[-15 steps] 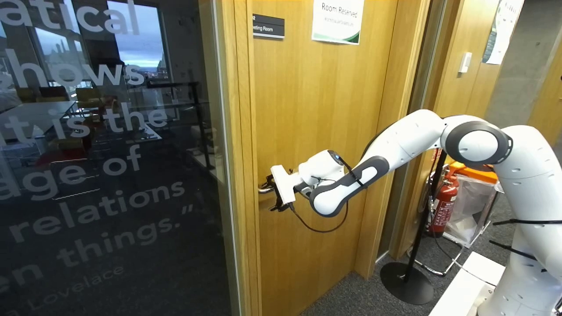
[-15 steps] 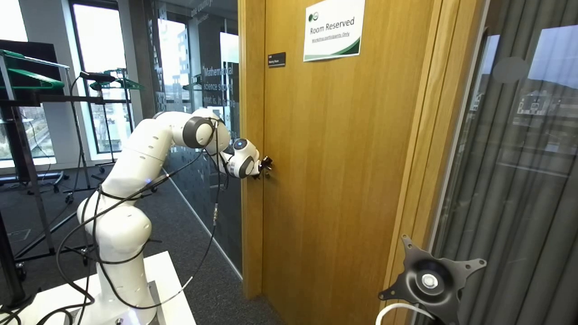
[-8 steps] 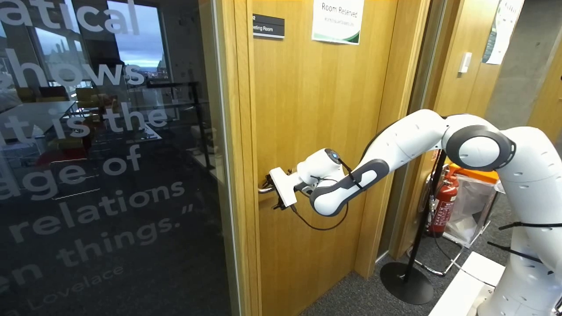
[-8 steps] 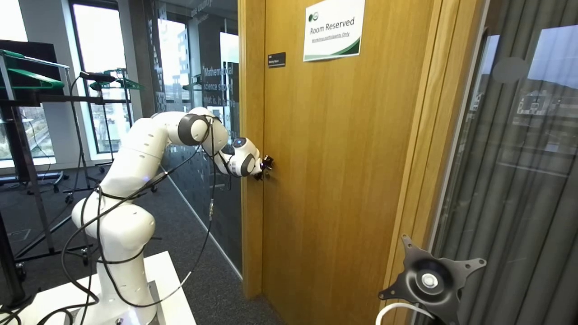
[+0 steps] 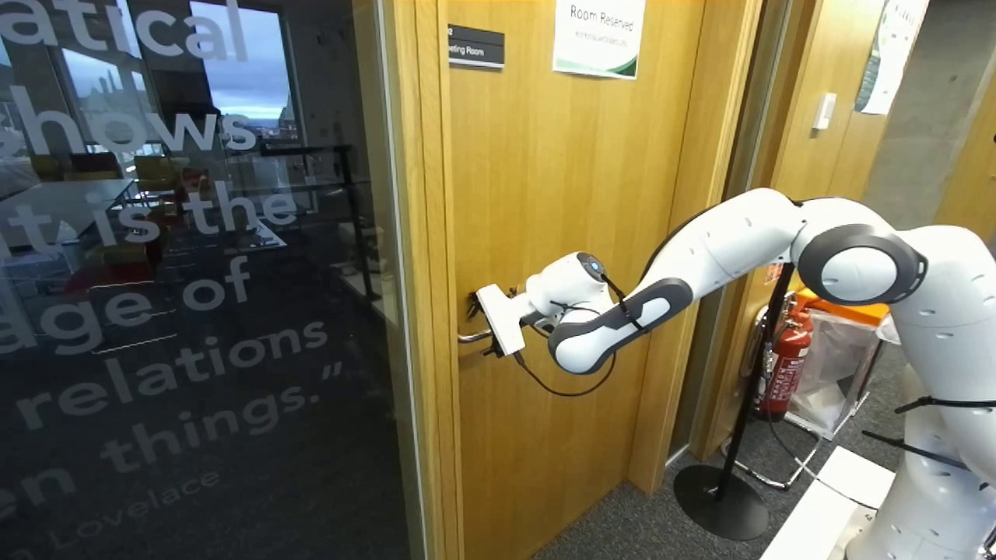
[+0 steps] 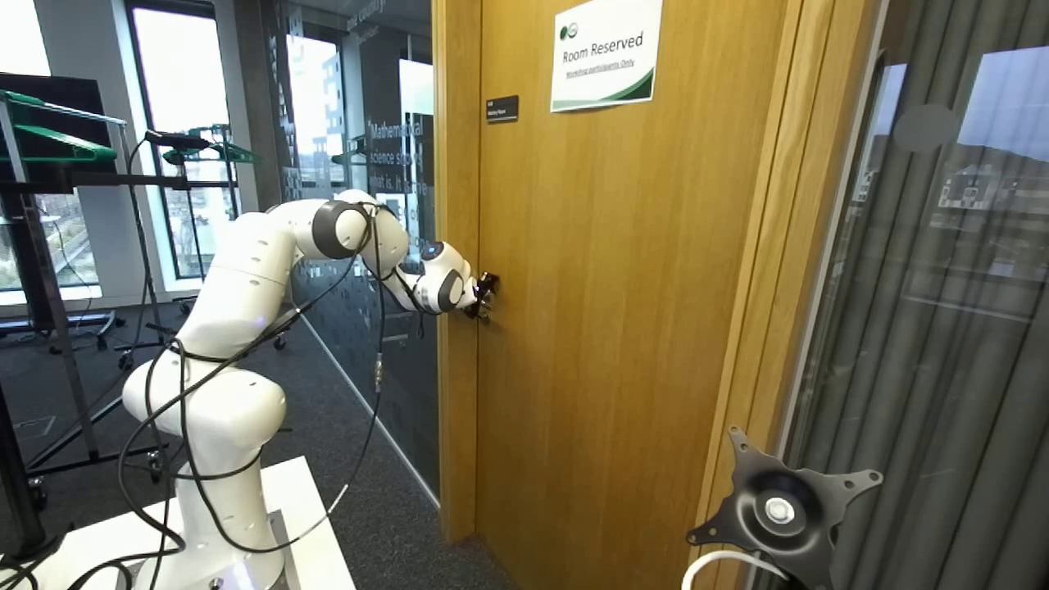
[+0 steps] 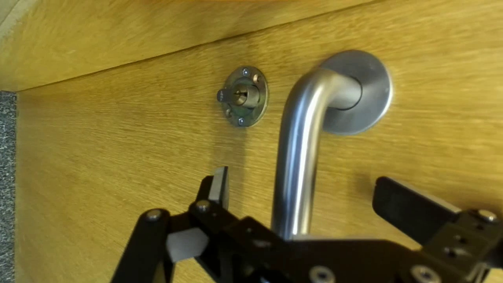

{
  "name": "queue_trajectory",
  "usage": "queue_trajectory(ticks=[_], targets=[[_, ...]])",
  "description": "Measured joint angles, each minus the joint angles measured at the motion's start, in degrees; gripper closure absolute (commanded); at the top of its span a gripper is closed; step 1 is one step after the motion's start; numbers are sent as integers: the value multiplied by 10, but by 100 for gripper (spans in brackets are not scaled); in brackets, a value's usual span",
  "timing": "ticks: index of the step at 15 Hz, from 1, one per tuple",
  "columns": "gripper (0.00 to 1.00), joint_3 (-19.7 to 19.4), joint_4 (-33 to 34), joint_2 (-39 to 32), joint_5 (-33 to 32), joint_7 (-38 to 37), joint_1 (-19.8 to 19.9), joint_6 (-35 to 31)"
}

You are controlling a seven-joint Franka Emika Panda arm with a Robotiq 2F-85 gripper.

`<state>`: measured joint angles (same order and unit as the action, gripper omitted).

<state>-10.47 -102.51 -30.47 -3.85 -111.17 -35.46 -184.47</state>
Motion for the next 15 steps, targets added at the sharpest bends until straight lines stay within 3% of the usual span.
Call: queue_trajectory(ticks=[5,13,15], targets=[[3,-7,2,5,0,0,-7,0],[0,-29,-11,19,3,-7,-22,0],[13,-34,-21,27,4,-10,-28,0]])
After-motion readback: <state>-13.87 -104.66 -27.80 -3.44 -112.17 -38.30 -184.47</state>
